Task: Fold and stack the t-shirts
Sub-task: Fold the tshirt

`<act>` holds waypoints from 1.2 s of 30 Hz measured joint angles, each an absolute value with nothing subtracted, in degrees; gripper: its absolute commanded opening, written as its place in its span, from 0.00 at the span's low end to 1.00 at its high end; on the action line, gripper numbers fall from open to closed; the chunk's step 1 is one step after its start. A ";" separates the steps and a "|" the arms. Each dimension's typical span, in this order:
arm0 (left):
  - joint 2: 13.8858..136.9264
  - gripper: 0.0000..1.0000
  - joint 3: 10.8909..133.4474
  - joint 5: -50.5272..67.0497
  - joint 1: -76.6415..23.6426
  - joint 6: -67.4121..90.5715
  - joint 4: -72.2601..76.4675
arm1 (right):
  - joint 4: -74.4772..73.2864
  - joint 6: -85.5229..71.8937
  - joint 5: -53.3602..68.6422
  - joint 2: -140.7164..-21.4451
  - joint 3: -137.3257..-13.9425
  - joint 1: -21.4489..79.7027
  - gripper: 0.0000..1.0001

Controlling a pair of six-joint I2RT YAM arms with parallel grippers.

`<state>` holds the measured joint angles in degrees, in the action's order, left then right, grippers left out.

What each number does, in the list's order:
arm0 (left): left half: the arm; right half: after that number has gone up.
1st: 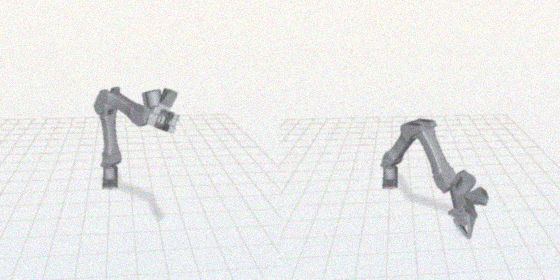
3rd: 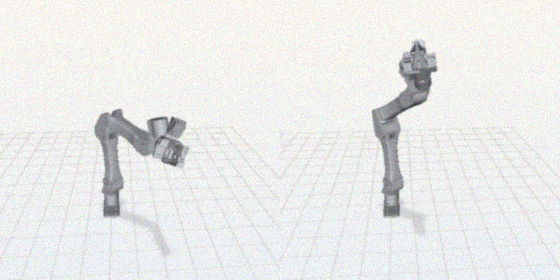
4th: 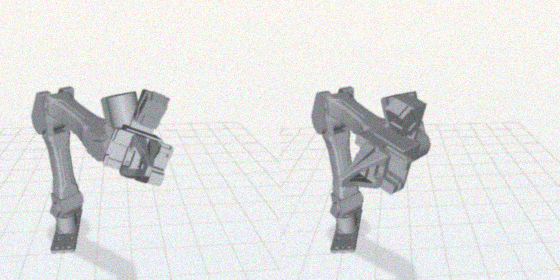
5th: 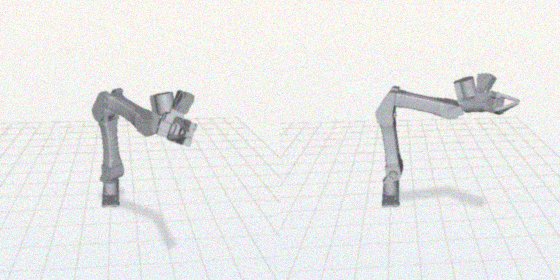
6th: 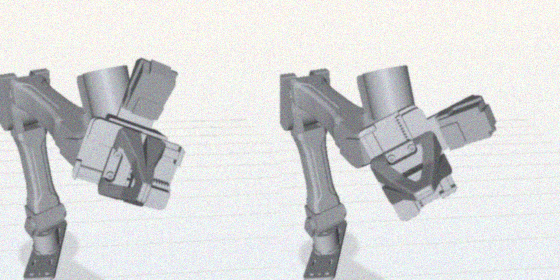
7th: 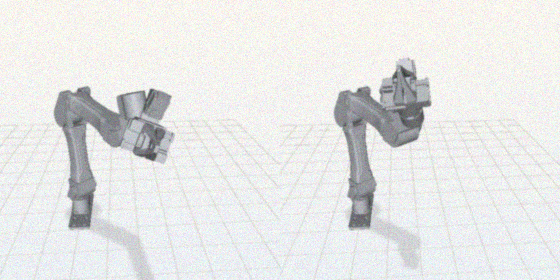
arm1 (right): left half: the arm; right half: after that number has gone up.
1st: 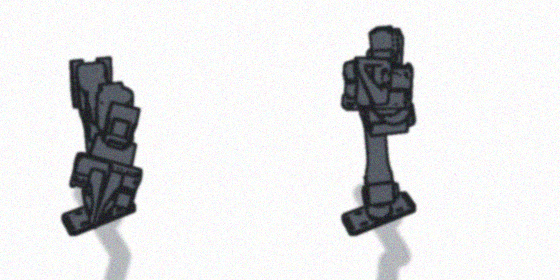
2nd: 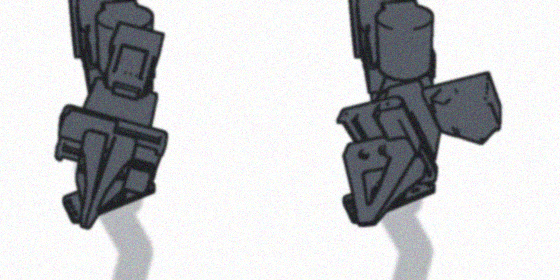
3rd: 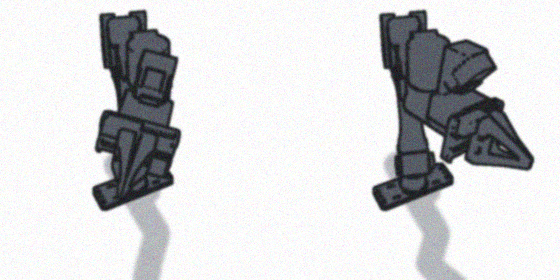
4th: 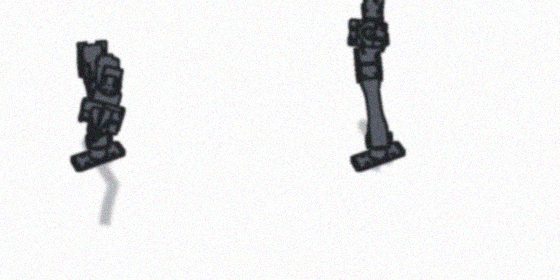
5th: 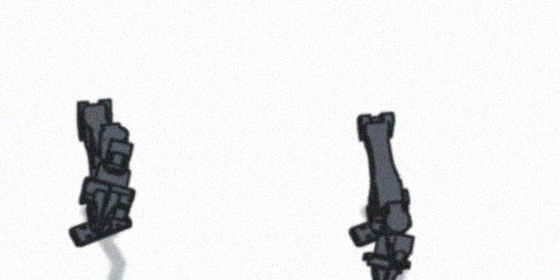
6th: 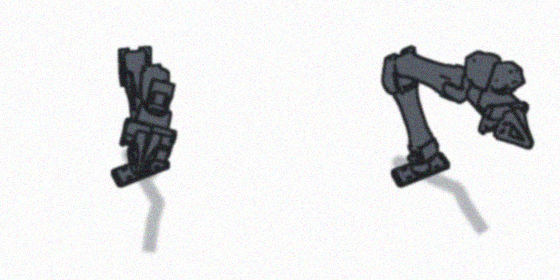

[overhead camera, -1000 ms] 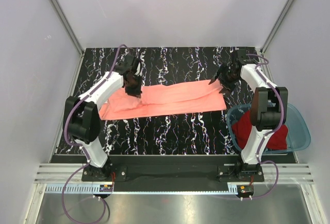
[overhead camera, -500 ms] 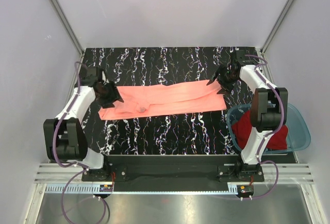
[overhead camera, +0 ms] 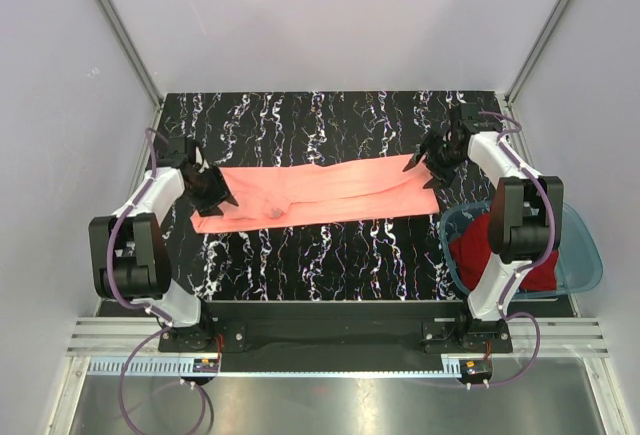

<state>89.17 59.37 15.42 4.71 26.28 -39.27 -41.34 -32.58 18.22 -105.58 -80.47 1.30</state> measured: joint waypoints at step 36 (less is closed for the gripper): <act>99.20 0.25 62.24 14.85 4.71 18.28 -36.75 | -41.10 -35.86 20.25 -106.17 -80.16 -3.03 0.69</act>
<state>99.20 62.24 14.85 4.71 18.28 -36.75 -41.10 -35.86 20.25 -106.17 -80.16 -3.03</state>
